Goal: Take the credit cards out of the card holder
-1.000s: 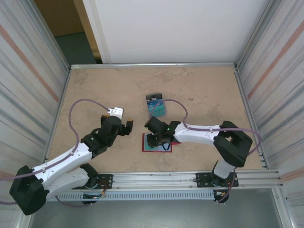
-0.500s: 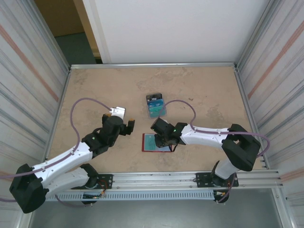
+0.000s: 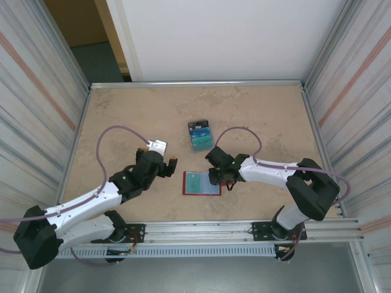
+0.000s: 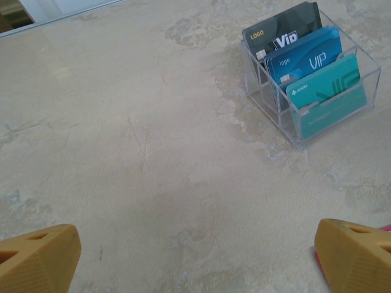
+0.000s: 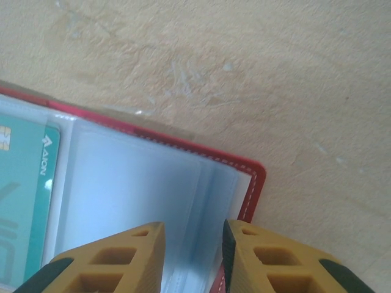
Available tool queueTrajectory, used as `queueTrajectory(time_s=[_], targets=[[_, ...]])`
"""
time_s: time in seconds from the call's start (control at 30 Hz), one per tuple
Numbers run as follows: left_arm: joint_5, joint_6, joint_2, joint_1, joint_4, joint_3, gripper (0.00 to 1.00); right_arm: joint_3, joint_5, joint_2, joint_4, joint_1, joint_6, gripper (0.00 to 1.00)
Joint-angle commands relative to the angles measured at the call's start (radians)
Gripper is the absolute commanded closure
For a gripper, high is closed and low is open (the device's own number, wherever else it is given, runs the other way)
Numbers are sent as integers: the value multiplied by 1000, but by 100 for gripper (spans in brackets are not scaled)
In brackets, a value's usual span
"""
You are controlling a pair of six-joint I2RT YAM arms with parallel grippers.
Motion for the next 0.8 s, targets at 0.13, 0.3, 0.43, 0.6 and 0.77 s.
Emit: queueTrajectory(time_s=[0.13,0.3,0.43,0.6,0.77], targets=[[-4,-23,42,-29,7,29,1,-13,-43,26,17,-60,-111,70],[-11,-34,77,-44,8,32,1,-9,-68,46,29,-81,-147,71],[-7,-57,87,-49,7,27,1,16,-93,78,41,-87,-172,74],[-5,-74,93,-49,6,20,1,61,-109,121,46,-88,-212,75],[-6,-98,116,-49,-8,19,1,109,-120,138,24,-99,-240,74]])
